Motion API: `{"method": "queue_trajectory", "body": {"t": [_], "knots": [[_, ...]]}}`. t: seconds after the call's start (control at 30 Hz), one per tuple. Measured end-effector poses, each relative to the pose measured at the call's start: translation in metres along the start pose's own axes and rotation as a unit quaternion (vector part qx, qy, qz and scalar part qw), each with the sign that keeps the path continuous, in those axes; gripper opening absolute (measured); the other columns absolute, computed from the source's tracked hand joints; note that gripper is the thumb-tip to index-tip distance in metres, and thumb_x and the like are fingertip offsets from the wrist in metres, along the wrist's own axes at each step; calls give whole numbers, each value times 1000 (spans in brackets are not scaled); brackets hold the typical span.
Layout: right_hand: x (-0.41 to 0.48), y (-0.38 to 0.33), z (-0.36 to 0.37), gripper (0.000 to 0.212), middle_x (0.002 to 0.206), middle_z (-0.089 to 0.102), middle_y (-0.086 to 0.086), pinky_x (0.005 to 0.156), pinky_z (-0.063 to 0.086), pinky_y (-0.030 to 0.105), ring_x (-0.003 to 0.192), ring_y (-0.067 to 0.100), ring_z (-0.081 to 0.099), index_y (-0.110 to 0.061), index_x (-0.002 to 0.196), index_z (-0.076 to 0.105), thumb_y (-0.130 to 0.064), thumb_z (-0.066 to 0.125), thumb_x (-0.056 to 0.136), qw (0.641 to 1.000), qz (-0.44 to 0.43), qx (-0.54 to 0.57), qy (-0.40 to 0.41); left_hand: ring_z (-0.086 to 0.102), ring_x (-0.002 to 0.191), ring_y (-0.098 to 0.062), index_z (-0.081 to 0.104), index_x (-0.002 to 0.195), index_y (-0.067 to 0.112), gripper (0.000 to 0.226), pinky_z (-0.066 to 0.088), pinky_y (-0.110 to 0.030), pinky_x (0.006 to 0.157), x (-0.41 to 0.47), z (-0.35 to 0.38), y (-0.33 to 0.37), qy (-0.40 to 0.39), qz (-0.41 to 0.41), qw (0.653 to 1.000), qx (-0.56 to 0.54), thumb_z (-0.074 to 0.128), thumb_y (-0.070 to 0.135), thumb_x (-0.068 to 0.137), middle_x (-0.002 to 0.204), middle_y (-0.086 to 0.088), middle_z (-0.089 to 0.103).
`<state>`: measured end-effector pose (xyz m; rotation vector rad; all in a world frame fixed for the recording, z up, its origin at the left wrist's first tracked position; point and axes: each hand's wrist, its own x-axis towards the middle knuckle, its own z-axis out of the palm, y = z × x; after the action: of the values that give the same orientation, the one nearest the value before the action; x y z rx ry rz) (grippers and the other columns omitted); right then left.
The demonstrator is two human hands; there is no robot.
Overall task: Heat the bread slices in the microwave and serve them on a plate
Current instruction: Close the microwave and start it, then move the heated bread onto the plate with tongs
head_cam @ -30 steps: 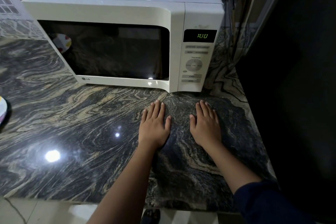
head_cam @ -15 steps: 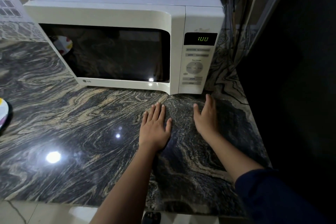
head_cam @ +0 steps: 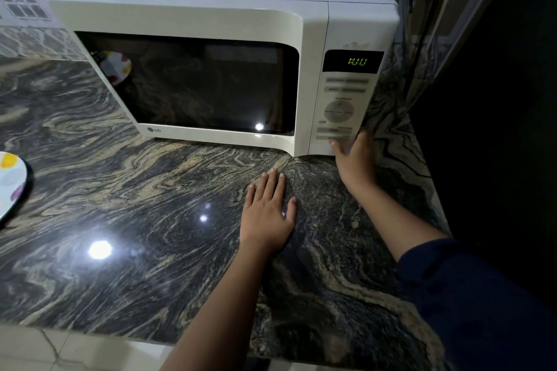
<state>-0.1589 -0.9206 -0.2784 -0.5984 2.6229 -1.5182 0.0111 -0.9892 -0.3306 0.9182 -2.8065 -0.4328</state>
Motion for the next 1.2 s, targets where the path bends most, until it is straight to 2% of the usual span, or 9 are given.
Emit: {"method": "queue_trajectory", "body": {"t": [0.2,0.43,0.6,0.7,0.77,0.93,1.07,1.13,1.2], "knots": [[2,0,-2,48,127,46,20,95,40,35,118,30,46,1,124,43,-21,63,87,1000,1,10,1,-5,146,-11,10,150,24,65,-4,-34,120,0,0,0,1,0,1000,-5,14,51,91,159,4,0],[-2,-6,1,47,127,49,19,74,29,7,116,25,49,4,125,43,-12,64,87,994,44,93,22,-5,146,-11,11,150,23,60,-4,-33,120,-1,-2,1,2,0,1000,-11,22,48,97,159,3,1],[1,-28,-13,44,126,56,18,80,39,22,115,30,55,1,125,46,-12,63,86,994,83,77,13,-3,147,-12,12,150,22,59,-5,-32,120,-2,-9,2,-17,9,999,-29,25,47,98,159,2,3],[7,-63,-43,47,131,52,16,92,40,27,121,28,50,-3,132,43,-11,58,88,994,-1,86,64,18,144,-20,30,145,16,57,10,-32,119,1,-18,-1,-23,4,993,-118,42,42,95,155,-2,24],[11,-89,-65,51,141,42,16,104,31,27,130,26,40,-3,139,36,-10,54,91,988,-89,76,98,41,129,-27,46,130,7,46,28,-29,107,10,-33,5,6,-19,972,-235,57,27,90,135,-11,46],[25,-138,-96,44,145,39,14,115,20,28,139,27,29,-2,131,49,0,49,88,944,-305,-88,85,47,104,-23,49,115,0,33,30,-16,82,56,-92,44,144,-26,935,-322,58,20,90,111,-13,48],[30,-156,-93,47,149,36,4,115,16,33,140,20,26,-16,138,46,-5,42,92,934,-290,-206,3,41,91,-13,48,109,3,24,28,-15,74,79,-122,68,194,-30,911,-363,53,21,94,101,-4,42],[29,-160,-92,45,149,38,4,114,16,30,139,19,27,-18,138,46,-8,42,94,936,-286,-207,14,42,84,-14,49,94,7,12,27,-17,67,84,-126,76,198,-35,904,-378,50,19,95,92,-2,45],[28,-162,-92,44,149,38,4,113,15,29,140,20,27,-16,139,45,-8,41,95,932,-289,-218,14,40,70,-13,41,74,15,22,27,-21,56,85,-126,85,183,-32,901,-391,47,18,96,75,2,42]]}}
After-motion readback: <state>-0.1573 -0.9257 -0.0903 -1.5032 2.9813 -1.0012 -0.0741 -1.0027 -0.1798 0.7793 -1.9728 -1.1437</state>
